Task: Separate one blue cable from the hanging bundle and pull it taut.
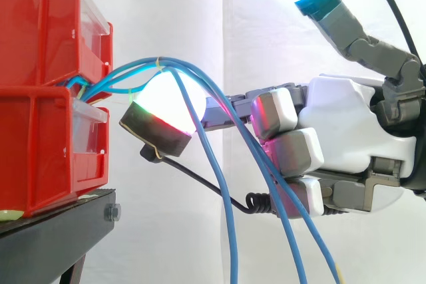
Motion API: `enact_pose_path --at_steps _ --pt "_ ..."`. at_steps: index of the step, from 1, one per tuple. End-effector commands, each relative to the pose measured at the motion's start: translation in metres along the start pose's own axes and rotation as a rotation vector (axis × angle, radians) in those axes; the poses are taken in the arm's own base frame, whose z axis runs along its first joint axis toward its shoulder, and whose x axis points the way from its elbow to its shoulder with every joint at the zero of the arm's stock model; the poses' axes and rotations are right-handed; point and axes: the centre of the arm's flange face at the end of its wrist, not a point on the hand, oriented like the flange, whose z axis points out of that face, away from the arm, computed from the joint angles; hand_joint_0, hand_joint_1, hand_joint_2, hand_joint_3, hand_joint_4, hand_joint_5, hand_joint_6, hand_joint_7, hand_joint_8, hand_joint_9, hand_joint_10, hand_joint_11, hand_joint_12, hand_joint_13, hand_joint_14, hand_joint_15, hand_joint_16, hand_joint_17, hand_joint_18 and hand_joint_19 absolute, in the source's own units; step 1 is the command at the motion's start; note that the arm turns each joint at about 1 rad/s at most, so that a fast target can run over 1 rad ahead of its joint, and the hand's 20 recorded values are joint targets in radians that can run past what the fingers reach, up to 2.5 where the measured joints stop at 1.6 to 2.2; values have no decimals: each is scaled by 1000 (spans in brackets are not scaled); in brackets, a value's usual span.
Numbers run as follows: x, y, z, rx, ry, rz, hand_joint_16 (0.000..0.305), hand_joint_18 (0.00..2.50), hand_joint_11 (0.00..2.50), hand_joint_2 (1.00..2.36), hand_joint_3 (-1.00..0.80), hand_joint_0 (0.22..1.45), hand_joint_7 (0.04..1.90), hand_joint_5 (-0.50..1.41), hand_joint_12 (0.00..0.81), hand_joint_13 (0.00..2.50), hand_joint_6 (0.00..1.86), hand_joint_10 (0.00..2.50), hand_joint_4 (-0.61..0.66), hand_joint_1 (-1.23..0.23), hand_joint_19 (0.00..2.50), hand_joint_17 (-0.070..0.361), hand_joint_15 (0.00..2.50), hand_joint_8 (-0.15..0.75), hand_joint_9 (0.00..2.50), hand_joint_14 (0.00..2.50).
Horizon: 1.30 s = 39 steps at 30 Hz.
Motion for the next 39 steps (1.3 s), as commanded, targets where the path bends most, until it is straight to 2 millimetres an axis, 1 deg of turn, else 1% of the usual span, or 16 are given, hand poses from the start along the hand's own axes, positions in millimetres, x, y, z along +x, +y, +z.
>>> enact_pose_path --at_steps 1,13,20,26,32,35,36,37,38,39 --pt "0 0 0 -2 -1 4 94 1449 316 1000 -500 340 989 -92 477 1332 504 11 402 -597 279 213 417 407 1309 15" --pt "0 0 0 1 4 71 99 1483 296 1000 -500 317 1027 -85 504 1336 504 12 443 -610 275 223 405 438 1291 13" --pt "0 -1 -1 6 -1 126 100 1494 296 1000 -500 315 1034 -84 506 1343 504 10 446 -606 272 224 406 436 1297 13" --pt "-4 -22 -18 38 -5 228 100 1501 298 1000 -500 314 1030 -84 506 1342 504 10 439 -606 270 225 409 437 1302 13" --pt "-7 -31 -26 51 -9 261 99 1497 310 1000 -500 321 1037 -80 505 1347 503 11 445 -608 283 224 411 434 1317 13" --pt "-7 -31 -26 57 -10 258 94 1492 374 1000 -500 339 1059 -49 485 1380 504 14 425 -640 311 211 439 420 1397 16" --pt "-7 -32 -27 60 -10 258 91 1474 401 1000 -500 357 1063 -25 473 1412 504 14 391 -667 321 205 452 408 1441 14" --pt "-7 -32 -27 65 -11 253 86 1452 446 1000 -500 385 1071 3 446 1439 504 15 349 -683 344 194 477 377 1563 17" --pt "-7 -32 -27 68 -11 250 86 1454 453 1000 -500 390 1073 11 445 1459 504 16 347 -688 336 193 485 372 1583 15" --pt "-7 -33 -28 73 -14 241 82 1428 469 1000 -500 415 1088 26 429 1470 504 16 320 -703 351 184 498 361 1632 16"
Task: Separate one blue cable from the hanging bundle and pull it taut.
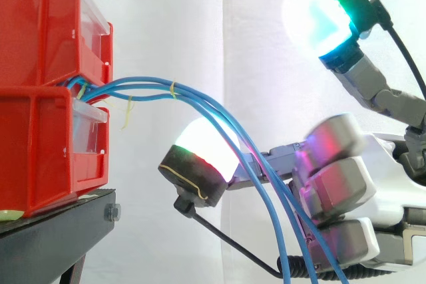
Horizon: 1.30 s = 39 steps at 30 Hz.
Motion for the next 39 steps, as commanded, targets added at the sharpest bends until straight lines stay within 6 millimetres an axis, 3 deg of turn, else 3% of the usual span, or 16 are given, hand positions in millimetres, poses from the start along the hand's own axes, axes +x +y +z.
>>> enact_pose_path --at_steps 1,5,15,32,34,35,39 --pt "-1 -1 -1 11 -5 -13 81 1432 477 1000 -500 424 1087 37 415 1486 504 19 299 -714 347 182 506 345 1681 18" --pt "-4 -1 -2 11 -21 -51 80 1429 501 1000 -500 432 1099 43 402 1507 505 18 301 -728 350 180 531 333 1702 17" --pt "-7 1 -1 -1 -51 -80 95 1566 469 1000 -500 322 1073 22 461 1507 505 18 376 -737 283 215 499 355 1660 15" --pt "-2 15 11 -88 -88 -130 99 1522 432 1000 -500 325 990 -10 471 1434 505 15 387 -711 290 223 489 365 1548 15" --pt "-3 13 10 -80 -90 -144 99 1520 435 1000 -500 325 991 -11 469 1433 504 15 390 -707 283 224 494 365 1546 15" --pt "-9 -5 11 -58 -93 -153 99 1519 439 1000 -500 324 989 -11 471 1433 505 17 394 -708 284 224 486 366 1543 17" --pt "-14 -23 30 -65 -77 -120 100 1517 438 1000 -500 326 982 -13 471 1422 504 18 386 -693 285 224 487 367 1539 15"
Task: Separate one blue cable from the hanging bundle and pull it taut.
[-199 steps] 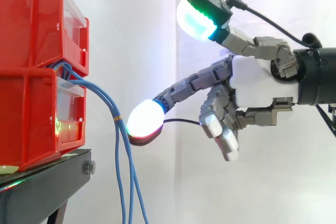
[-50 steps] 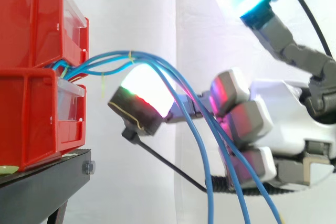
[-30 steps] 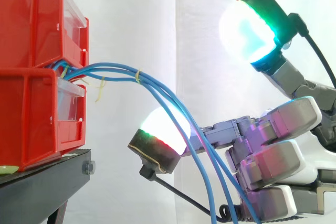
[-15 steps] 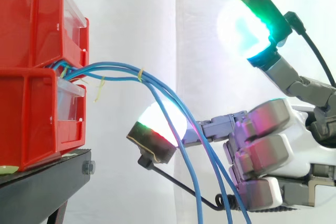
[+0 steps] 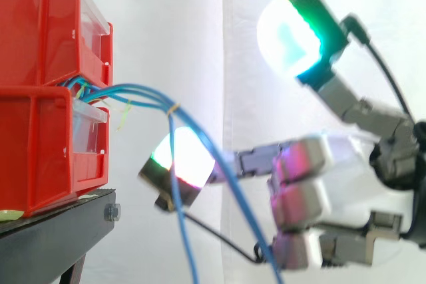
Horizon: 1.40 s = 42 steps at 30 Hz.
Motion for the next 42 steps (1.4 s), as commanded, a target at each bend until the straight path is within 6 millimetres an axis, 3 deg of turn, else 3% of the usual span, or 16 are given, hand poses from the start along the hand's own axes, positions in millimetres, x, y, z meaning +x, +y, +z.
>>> enact_pose_path --at_steps 1,16,26,33,42 --pt "1 -13 15 -6 14 27 100 1517 436 1000 -500 326 986 -13 467 1423 505 17 383 -692 294 224 490 371 1537 15" --pt "1 -18 18 12 14 35 100 1500 427 1000 -500 329 980 -15 468 1414 504 15 385 -675 290 225 487 371 1529 15" --pt "-7 -16 18 27 4 23 100 1484 428 1000 -500 330 810 -51 469 1389 503 15 305 -669 296 225 491 358 1480 15" --pt "-21 -17 15 61 -15 -57 100 1472 437 1000 -500 330 875 -47 468 1381 504 15 340 -662 299 225 483 358 1473 15" --pt "-20 -17 16 54 -14 -54 100 1466 442 1000 -500 332 862 -49 467 1380 504 15 329 -652 300 224 488 359 1474 15"
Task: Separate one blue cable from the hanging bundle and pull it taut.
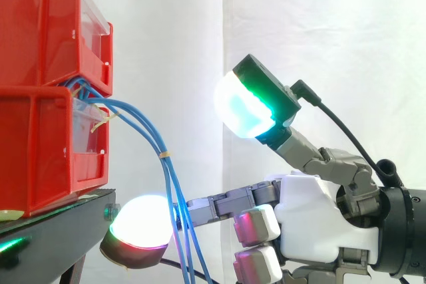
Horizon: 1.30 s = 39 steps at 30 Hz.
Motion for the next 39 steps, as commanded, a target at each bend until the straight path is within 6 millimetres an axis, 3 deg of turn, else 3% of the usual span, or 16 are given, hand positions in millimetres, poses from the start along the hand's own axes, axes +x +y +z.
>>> enact_pose_path --at_steps 1,15,29,39 --pt "0 1 1 -3 0 2 100 1465 435 1000 -500 333 860 -49 466 1379 504 15 333 -649 303 224 491 354 1474 15" --pt "11 19 13 -13 11 70 99 1461 435 1000 -500 336 870 -48 467 1379 504 15 341 -650 305 223 482 358 1468 17" --pt "14 20 12 6 16 67 97 1444 455 1000 -500 350 908 -37 460 1385 504 16 351 -653 324 218 501 352 1483 15" --pt "-1 19 12 18 -11 85 97 1447 458 1000 -500 349 884 -40 463 1383 504 15 349 -648 322 219 496 349 1483 15"
